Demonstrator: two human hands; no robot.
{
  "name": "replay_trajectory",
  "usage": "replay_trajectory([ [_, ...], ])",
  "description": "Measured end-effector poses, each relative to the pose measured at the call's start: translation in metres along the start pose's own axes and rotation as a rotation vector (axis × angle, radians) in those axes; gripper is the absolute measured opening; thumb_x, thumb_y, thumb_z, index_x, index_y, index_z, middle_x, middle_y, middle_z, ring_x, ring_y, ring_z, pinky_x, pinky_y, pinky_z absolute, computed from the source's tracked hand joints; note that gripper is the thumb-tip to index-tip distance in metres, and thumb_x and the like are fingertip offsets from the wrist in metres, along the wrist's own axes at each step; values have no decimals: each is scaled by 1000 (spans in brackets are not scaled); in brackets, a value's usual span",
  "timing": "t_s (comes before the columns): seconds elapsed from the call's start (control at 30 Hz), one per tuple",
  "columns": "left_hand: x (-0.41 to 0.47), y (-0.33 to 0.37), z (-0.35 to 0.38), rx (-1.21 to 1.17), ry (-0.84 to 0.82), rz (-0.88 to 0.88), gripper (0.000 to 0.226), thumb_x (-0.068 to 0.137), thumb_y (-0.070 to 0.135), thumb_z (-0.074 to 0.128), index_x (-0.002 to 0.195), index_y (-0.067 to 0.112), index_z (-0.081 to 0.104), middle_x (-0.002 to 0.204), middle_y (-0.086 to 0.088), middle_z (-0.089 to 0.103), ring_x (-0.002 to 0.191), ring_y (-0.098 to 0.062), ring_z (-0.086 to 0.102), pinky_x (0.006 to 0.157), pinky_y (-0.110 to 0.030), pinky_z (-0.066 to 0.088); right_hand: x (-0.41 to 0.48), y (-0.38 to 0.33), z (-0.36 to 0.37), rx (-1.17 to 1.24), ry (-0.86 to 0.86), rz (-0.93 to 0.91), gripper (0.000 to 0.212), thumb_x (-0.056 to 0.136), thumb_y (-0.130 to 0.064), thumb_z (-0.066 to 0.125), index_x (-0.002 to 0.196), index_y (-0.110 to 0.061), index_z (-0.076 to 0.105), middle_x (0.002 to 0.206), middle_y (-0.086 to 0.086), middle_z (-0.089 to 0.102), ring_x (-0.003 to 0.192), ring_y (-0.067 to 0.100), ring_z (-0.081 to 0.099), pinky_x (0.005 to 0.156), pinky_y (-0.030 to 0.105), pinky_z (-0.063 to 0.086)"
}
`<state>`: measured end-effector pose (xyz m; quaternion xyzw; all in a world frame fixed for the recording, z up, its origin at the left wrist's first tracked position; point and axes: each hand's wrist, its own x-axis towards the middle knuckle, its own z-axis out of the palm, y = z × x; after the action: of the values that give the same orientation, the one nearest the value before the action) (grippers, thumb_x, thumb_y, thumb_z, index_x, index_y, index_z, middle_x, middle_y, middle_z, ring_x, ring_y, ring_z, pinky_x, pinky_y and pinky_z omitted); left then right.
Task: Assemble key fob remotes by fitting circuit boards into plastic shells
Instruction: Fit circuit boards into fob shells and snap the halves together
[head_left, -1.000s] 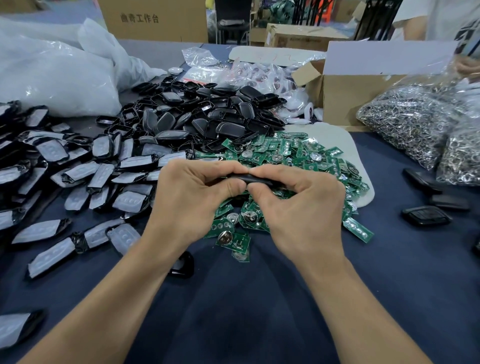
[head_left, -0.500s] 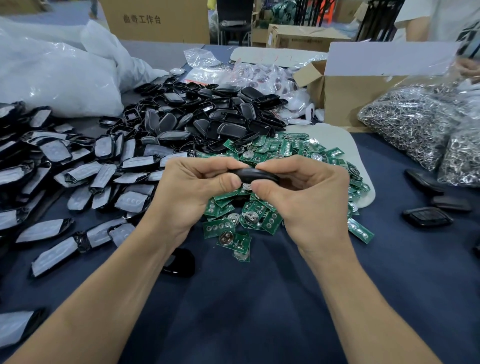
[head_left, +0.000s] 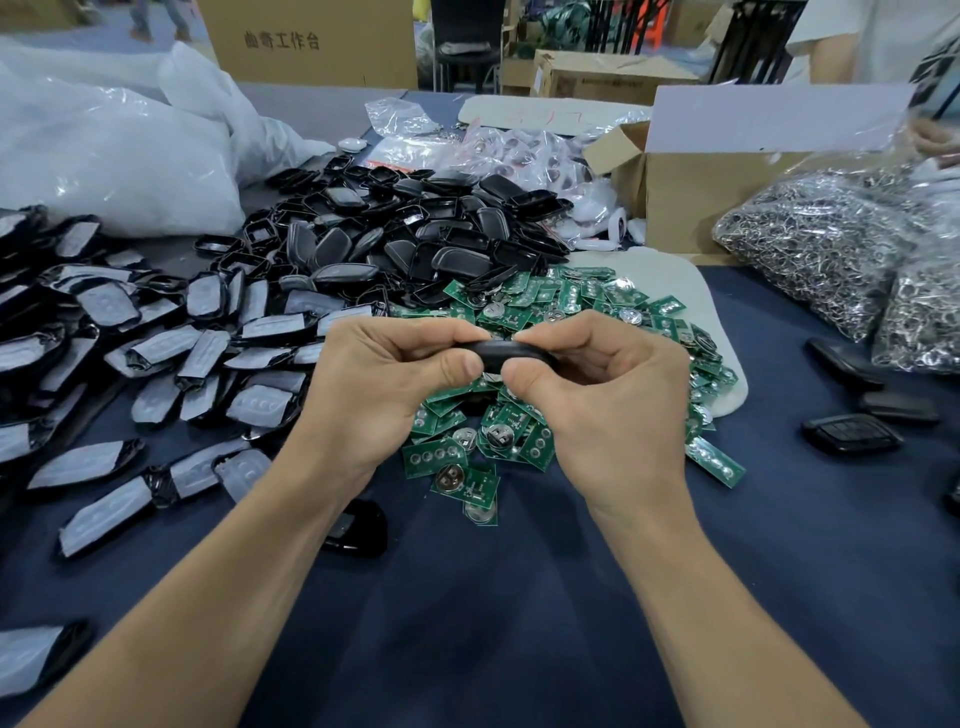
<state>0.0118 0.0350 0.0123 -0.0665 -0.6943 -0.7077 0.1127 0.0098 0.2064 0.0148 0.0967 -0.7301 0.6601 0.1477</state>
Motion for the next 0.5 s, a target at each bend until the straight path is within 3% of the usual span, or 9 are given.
replay_trajectory([
  [0.1, 0, 0, -1, 46, 32, 6, 23, 70, 13, 85, 86, 30, 85, 84, -1, 81, 78, -11, 76, 74, -20, 57, 2, 1, -2, -46, -56, -1, 14, 75, -14, 80, 81, -26, 77, 76, -9, 77, 72, 12, 75, 69, 32, 61],
  [0.2, -2, 0, 0, 184, 61, 19, 36, 73, 4, 89, 83, 39, 84, 82, 5, 81, 77, -9, 76, 74, -20, 57, 3, 1, -3, -218, -159, -8, 16, 80, -12, 76, 80, -28, 75, 74, -14, 75, 70, 7, 72, 68, 24, 58],
  [0.27, -3, 2, 1, 162, 104, 39, 36, 73, 5, 90, 88, 37, 84, 83, 4, 81, 79, -11, 77, 75, -20, 58, 3, -1, -2, -196, -174, 58, 18, 82, -10, 76, 80, -28, 77, 74, -11, 76, 71, 10, 73, 70, 28, 59],
  [0.37, -5, 6, 4, -52, 107, 6, 33, 71, 8, 89, 97, 27, 84, 92, 0, 82, 85, -10, 77, 78, -18, 58, 5, -3, 3, 270, -45, 372, 24, 87, -1, 75, 77, -22, 80, 81, 3, 79, 75, 20, 73, 71, 30, 62],
  [0.43, -7, 6, 9, -14, 81, -15, 31, 71, 8, 91, 97, 23, 84, 93, -2, 82, 89, -14, 79, 80, -23, 61, 5, -4, 6, 628, 25, 605, 17, 91, 1, 70, 84, -13, 77, 85, 11, 78, 72, 22, 74, 67, 26, 62],
  [0.5, -9, 5, 14, 76, 98, -11, 24, 76, 4, 87, 93, 21, 84, 90, -1, 82, 89, -18, 79, 82, -28, 63, 4, -3, 8, 734, 18, 686, 9, 95, -1, 65, 93, -7, 71, 87, 12, 79, 73, 21, 76, 66, 26, 62],
])
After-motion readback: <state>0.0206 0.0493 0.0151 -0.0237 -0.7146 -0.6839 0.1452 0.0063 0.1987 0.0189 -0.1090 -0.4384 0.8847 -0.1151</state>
